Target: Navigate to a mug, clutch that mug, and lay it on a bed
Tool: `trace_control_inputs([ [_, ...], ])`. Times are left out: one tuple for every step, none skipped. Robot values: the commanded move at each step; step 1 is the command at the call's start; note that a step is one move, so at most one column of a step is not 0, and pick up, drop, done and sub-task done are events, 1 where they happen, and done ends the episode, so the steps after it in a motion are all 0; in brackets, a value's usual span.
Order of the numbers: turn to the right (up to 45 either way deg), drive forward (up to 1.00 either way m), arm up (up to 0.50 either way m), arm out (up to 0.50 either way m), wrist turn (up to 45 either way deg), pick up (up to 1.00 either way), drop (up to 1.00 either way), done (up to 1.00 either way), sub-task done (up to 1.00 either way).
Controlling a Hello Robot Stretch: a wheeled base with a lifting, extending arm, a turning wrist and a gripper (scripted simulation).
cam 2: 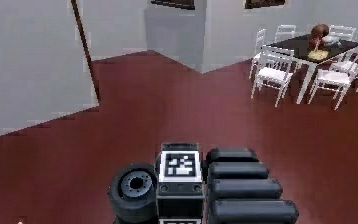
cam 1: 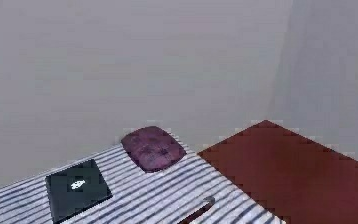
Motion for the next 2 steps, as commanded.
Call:
trace_control_inputs([
  [-45.0,0.00,0.00,0.00,0.0,0.00,0.00,0.00,0.00],
  [-45.0,0.00,0.00,0.00,0.0,0.00,0.00,0.00,0.00],
])
